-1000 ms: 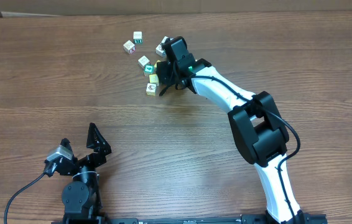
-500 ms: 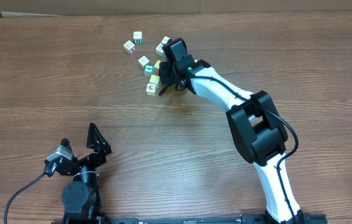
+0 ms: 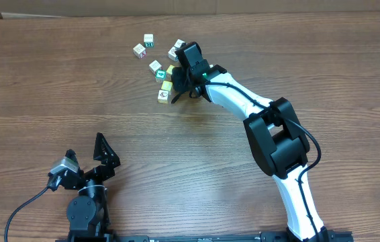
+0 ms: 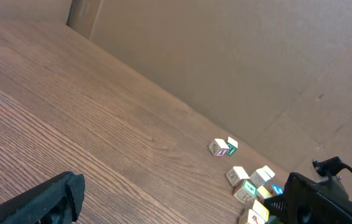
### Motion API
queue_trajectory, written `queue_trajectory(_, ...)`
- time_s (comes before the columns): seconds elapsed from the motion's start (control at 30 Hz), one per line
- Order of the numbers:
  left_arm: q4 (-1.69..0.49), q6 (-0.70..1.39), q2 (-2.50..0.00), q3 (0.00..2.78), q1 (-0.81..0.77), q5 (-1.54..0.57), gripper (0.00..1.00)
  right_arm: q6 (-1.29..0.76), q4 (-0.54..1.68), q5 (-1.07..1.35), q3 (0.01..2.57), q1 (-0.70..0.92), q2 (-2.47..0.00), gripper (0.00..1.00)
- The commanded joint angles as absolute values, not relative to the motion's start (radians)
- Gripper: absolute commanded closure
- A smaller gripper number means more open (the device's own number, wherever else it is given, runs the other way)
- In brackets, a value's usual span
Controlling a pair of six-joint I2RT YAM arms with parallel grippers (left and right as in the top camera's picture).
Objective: Form a circle
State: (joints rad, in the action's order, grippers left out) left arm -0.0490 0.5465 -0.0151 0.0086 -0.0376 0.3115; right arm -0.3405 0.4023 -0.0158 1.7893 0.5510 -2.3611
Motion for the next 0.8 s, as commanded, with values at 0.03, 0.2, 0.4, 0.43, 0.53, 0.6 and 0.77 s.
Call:
queue_trajectory(0.03, -0.049, 0.534, -0.005, 0.005, -0.038, 0.322, 0.0, -0.345, 0.413, -0.025, 1.788, 0.55, -2.375, 0.73)
queue_trajectory(0.2, -0.049, 0.534, -0.005, 0.005, -0.038, 0.322, 0.0, -0.345, 0.463, -0.025, 1.788, 0.55, -2.335, 0.8)
queue_trajectory(0.4, -0.049, 0.534, -0.005, 0.005, -0.038, 0.322, 0.01, -0.345, 0.559, -0.025, 1.788, 0.55, -2.259, 0.8)
queue_trajectory(0.43, -0.049, 0.534, -0.005, 0.005, -0.038, 0.322, 0.0, -0.345, 0.576, -0.024, 1.788, 0.55, -2.251, 0.8)
queue_trajectory(0.53, -0.049, 0.535, -0.005, 0.005, -0.038, 0.322, 0.0, -0.344, 0.647, 0.017, 1.788, 0.55, -2.236, 0.8)
queue_trajectory(0.6, -0.049, 0.534, -0.005, 0.005, -0.038, 0.322, 0.0, -0.344, 0.694, 0.075, 1.788, 0.552, -2.236, 0.8)
queue_trajectory(0.77, -0.049, 0.534, -0.005, 0.005, -0.038, 0.322, 0.01, -0.344, 0.801, 0.112, 1.788, 0.564, -2.236, 0.8)
